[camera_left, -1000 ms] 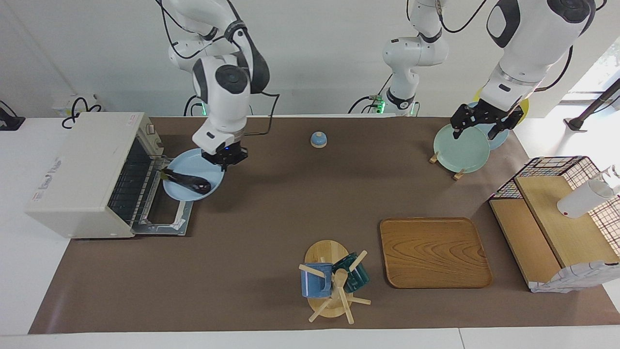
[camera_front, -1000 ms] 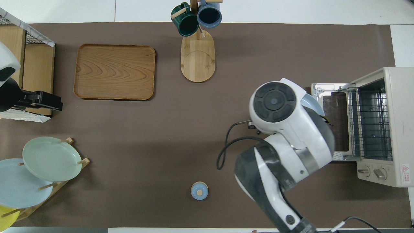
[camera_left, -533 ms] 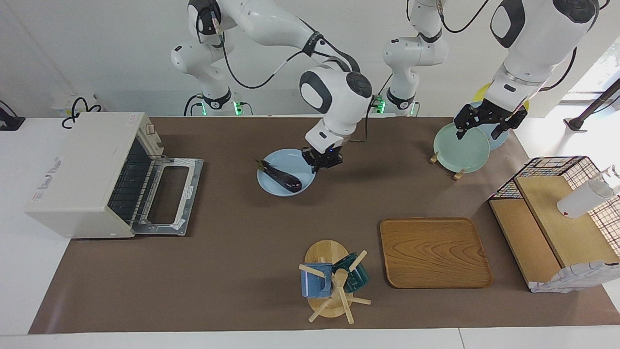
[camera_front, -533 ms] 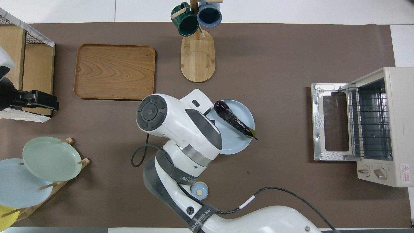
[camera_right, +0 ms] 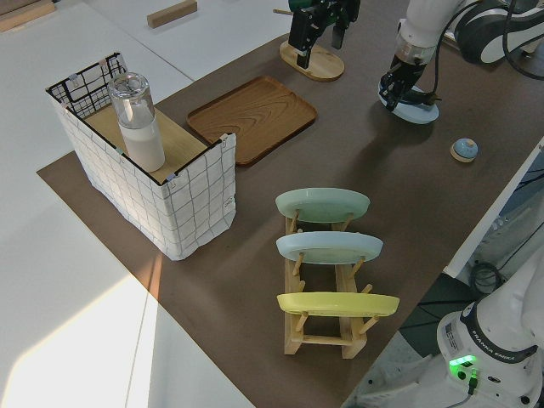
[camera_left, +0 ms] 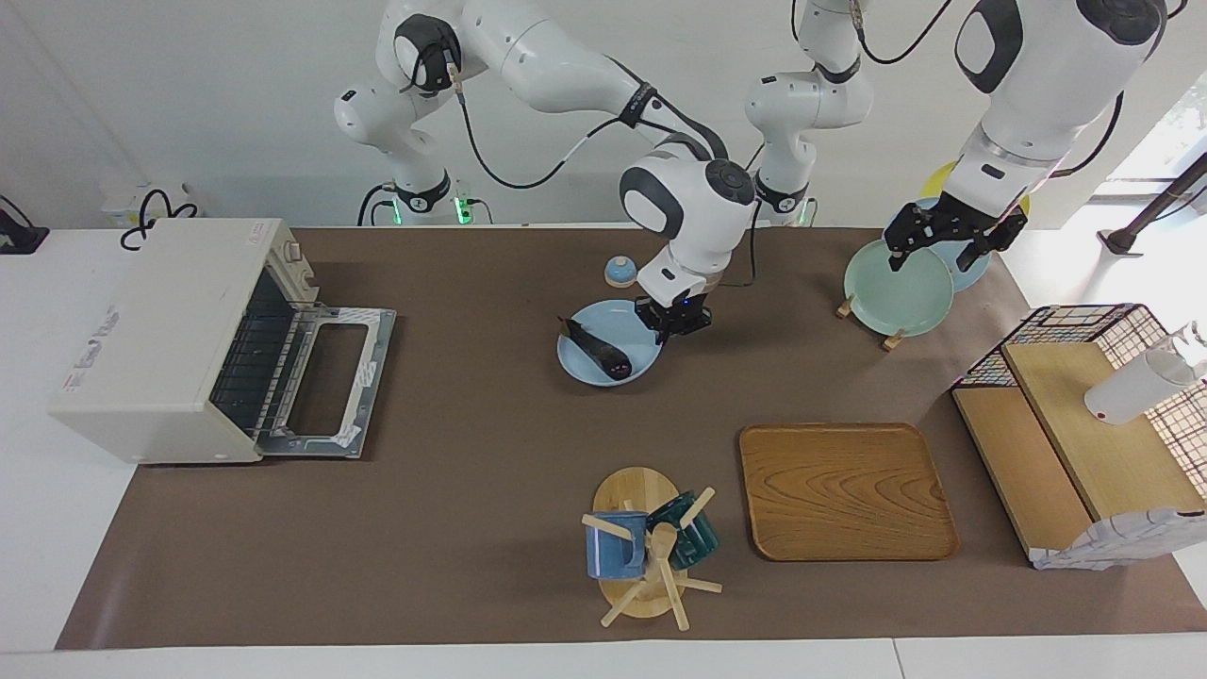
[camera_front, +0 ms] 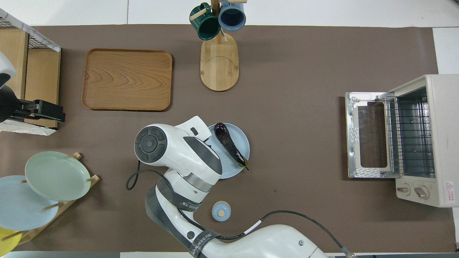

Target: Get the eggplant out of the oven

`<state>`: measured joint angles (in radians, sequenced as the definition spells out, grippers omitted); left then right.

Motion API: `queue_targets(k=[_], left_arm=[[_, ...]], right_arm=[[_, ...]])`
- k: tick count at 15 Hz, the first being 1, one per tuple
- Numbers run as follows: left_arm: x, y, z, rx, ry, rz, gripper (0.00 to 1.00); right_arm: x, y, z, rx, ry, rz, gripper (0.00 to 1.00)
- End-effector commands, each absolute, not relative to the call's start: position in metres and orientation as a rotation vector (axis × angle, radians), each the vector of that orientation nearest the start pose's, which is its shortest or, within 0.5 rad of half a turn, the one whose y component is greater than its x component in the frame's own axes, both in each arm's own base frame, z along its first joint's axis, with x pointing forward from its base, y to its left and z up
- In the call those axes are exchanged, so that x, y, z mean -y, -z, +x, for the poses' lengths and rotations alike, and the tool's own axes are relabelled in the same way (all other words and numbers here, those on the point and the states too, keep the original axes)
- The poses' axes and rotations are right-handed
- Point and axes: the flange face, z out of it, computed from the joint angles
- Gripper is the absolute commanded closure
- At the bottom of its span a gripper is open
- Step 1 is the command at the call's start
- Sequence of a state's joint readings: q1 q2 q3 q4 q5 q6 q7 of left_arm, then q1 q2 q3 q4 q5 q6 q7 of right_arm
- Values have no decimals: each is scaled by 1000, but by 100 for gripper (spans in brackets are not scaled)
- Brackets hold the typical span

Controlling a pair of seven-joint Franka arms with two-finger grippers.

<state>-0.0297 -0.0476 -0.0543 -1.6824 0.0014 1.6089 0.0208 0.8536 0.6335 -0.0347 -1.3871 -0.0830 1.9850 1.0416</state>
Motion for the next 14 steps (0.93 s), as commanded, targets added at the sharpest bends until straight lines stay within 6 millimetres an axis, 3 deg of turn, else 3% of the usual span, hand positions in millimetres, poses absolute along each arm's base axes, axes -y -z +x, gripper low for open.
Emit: queue_targets(k=[1, 2, 3, 5, 7, 9, 10, 11, 12, 13, 14], left_arm=[[41, -602, 533, -161, -37, -3113, 0], [40, -602, 533, -159, -40, -3113, 0], [40, -602, 533, -157, -40, -3113, 0], [40, -602, 533, -154, -37, -3113, 0], [40, -601, 534, -152, -35, -3115, 0], [41, -601, 534, -90, -34, -3117, 0], [45, -601, 534, -35, -31, -3117, 0], [54, -598, 532, 55, -35, -3118, 0], [63, -596, 530, 123, -32, -3120, 0], [78, -591, 529, 176, -34, -3119, 0], [97, -585, 526, 250, -49, -3124, 0]], right_arm=[[-520, -318, 489, -368, 104, -3143, 80], [-522, -322, 490, -361, 118, -3140, 71], [-525, -339, 489, -356, 139, -3118, 69], [-503, -388, 503, -377, 182, -3103, 67], [-446, -431, 530, -268, 143, -3162, 72], [-388, -460, 547, -206, 52, -3224, 85], [-355, -461, 553, -223, -32, -3265, 96], [-322, -457, 558, -222, -103, -3303, 100], [-292, -450, 558, -175, -145, -3363, 100], [-275, -438, 552, -128, -160, -3426, 100], [-250, -419, 544, -127, -183, -3471, 100]])
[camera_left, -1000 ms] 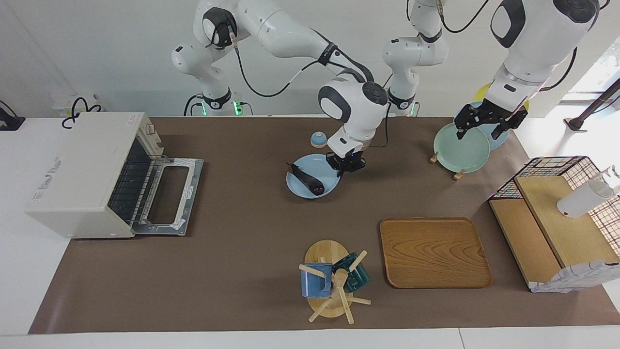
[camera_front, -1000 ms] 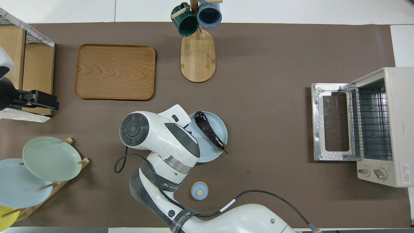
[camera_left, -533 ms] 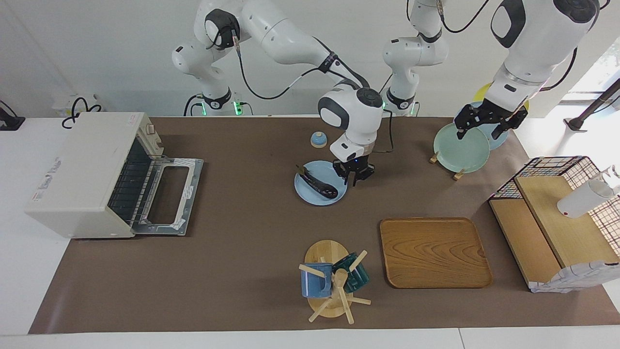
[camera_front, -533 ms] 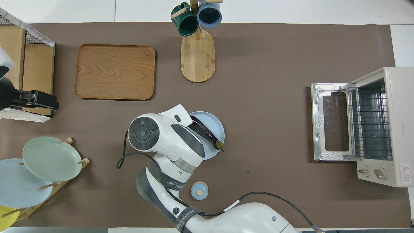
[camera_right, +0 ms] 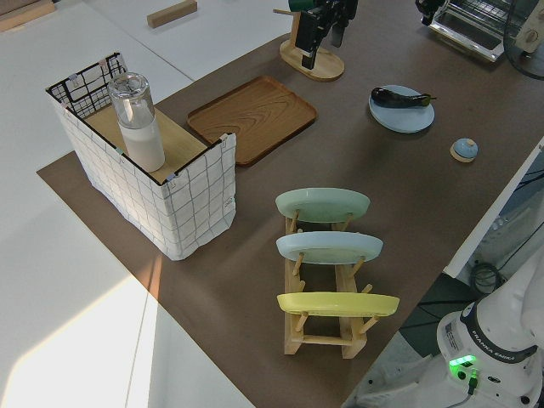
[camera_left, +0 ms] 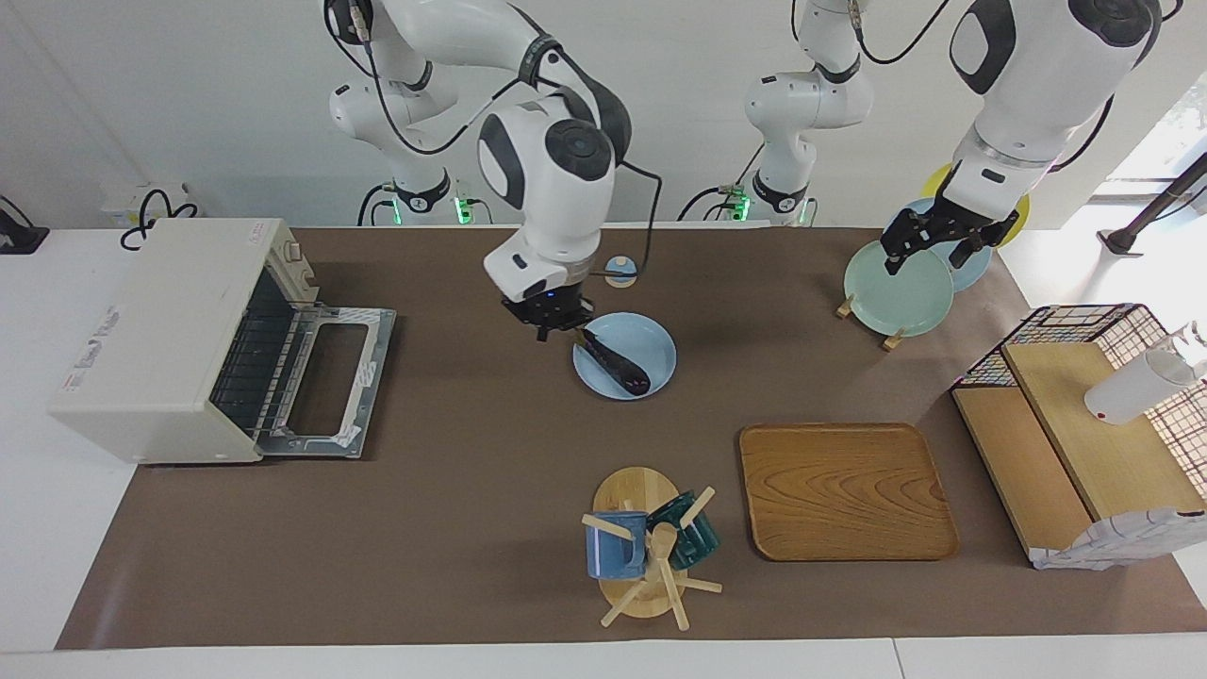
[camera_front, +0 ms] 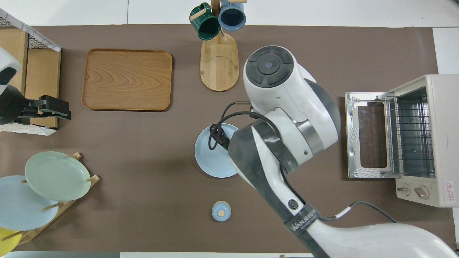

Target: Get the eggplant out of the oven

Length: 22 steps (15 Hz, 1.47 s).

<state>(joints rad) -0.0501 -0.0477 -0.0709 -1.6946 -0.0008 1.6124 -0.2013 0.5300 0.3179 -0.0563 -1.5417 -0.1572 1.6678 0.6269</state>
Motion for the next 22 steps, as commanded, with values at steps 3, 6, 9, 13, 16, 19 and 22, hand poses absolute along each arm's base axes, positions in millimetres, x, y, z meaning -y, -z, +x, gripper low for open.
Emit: queue_targets(k=[3, 6, 9, 13, 16, 19, 22], left_arm=[[167, -554, 518, 586, -25, -3136, 0], [233, -511, 517, 872, -6, -3150, 0], [295, -461, 521, 1004, -47, -3166, 0], [353, -392, 516, 1129, -65, -3128, 0], [392, -347, 508, 1192, -77, -3105, 0], [411, -316, 492, 1141, -123, -3077, 0], [419, -309, 479, 1156, -144, -3051, 0]], right_arm=[[-174, -371, 540, -98, -200, -3459, 100], [-133, -347, 535, -30, -181, -3449, 100], [-95, -328, 534, -21, -122, -3416, 100], [-74, -314, 535, -65, -94, -3399, 100], [-64, -306, 533, -77, -70, -3386, 100], [-55, -294, 528, -84, -63, -3375, 100], [-53, -296, 531, 58, -71, -3390, 100]])
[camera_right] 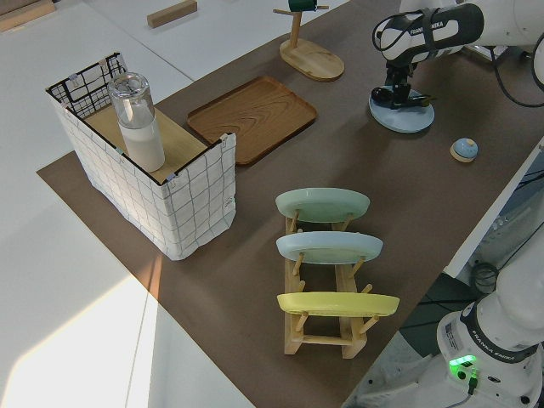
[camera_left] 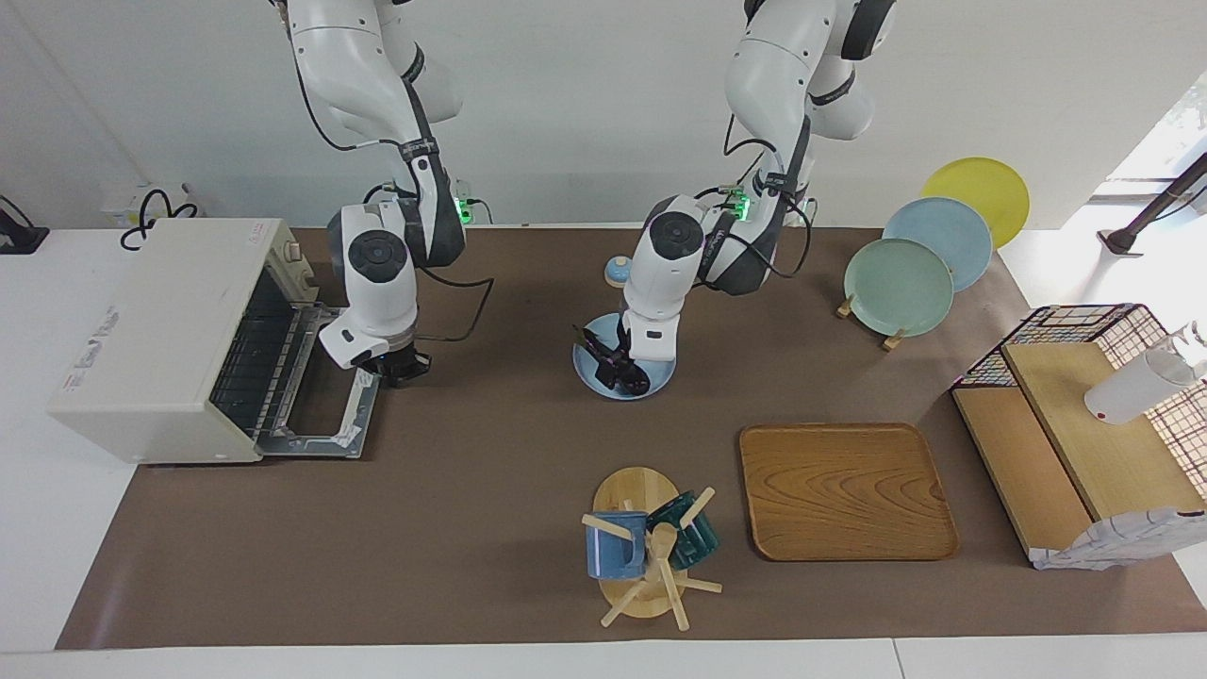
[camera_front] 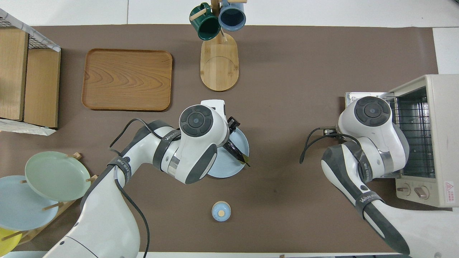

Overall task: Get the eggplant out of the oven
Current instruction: 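Grasp the eggplant with the left gripper while the right gripper retracts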

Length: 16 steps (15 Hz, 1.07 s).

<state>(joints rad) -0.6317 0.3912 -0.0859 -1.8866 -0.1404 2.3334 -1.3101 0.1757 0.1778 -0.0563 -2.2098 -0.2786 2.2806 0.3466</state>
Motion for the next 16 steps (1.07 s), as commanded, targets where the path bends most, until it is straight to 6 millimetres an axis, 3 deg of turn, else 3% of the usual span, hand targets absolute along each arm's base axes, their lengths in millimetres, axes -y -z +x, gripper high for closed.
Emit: queue_targets(k=[1, 4, 7, 8, 9, 10, 11, 14, 16], left_arm=[[420, -308, 478, 1152, -148, -3048, 1], [419, -307, 476, 1141, -162, -3035, 15], [422, -305, 468, 1101, -200, -3008, 29], [423, -306, 467, 1099, -199, -3010, 42], [423, -306, 467, 1097, -199, -3011, 60], [423, -310, 469, 1095, -195, -3016, 87], [420, -314, 471, 1103, -190, -3020, 100], [414, -336, 477, 1090, -169, -3040, 100], [387, -359, 497, 1000, -157, -3083, 100]], right_arm=[[-52, -297, 533, 116, -62, -3419, 100], [-49, -318, 544, 161, -122, -3467, 100], [-44, -354, 558, 281, -193, -3481, 100], [-41, -364, 560, 286, -215, -3483, 100], [-31, -378, 560, 296, -235, -3483, 100], [-16, -390, 558, 309, -251, -3473, 100], [-5, -404, 556, 321, -240, -3468, 100], [19, -426, 544, 310, -285, -3464, 100], [35, -434, 540, 326, -313, -3451, 100]])
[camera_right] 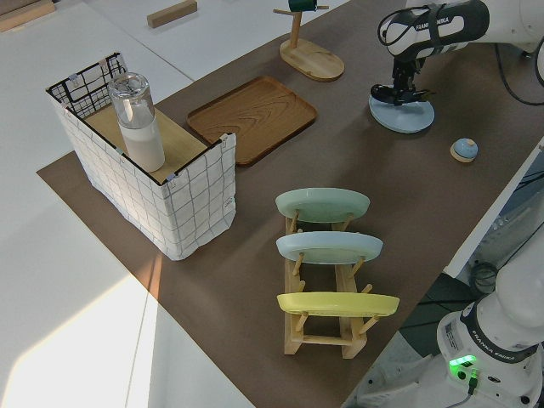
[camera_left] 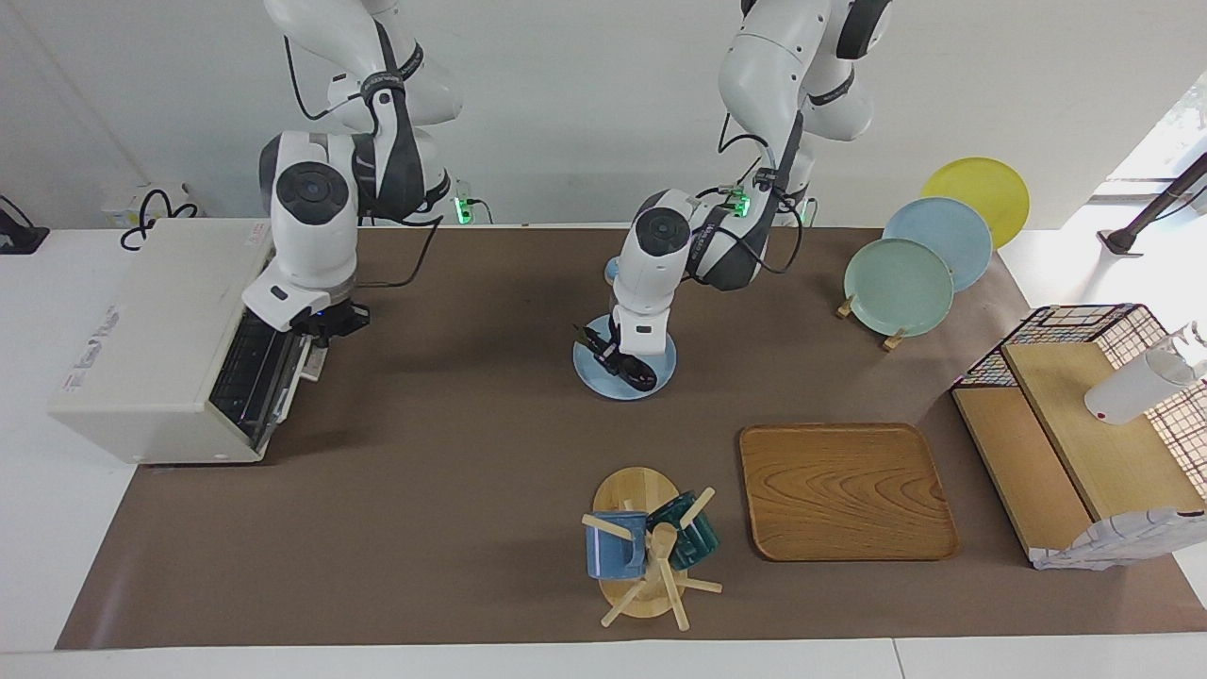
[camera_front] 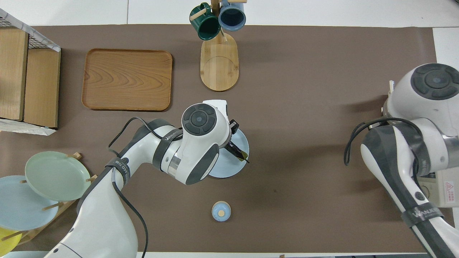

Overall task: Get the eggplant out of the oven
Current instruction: 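Grasp the eggplant with the left gripper while the right gripper retracts, then carry the eggplant with the left gripper onto the wooden tray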

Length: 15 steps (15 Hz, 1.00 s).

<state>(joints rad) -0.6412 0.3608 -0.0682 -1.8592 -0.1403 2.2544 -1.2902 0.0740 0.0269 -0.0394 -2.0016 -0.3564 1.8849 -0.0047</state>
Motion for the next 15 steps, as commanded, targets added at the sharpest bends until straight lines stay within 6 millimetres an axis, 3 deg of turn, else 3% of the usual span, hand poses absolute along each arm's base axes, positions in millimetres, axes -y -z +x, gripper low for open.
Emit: queue_targets(k=[1, 4, 5, 7, 9, 12, 14, 15], left_arm=[[371, -378, 508, 943, -148, -3110, 100], [309, -408, 562, 677, -144, -3187, 100], [279, -406, 577, 575, -142, -3208, 100], [220, -402, 601, 366, -110, -3238, 100], [174, -394, 623, 229, -76, -3222, 100], [134, -370, 666, 51, -53, -3223, 100], [118, -356, 699, 51, -31, -3232, 100], [117, -347, 709, -6, -17, -3228, 100]], right_arm=[[43, -435, 539, 325, -321, -3448, 100], [59, -433, 535, 297, -351, -3420, 100], [58, -436, 533, 278, -363, -3397, 100], [57, -465, 533, 206, -384, -3360, 100], [51, -502, 535, 167, -419, -3336, 100], [43, -533, 532, 141, -366, -3296, 100], [36, -538, 531, 119, -330, -3233, 98], [31, -540, 532, 120, -318, -3218, 92]])
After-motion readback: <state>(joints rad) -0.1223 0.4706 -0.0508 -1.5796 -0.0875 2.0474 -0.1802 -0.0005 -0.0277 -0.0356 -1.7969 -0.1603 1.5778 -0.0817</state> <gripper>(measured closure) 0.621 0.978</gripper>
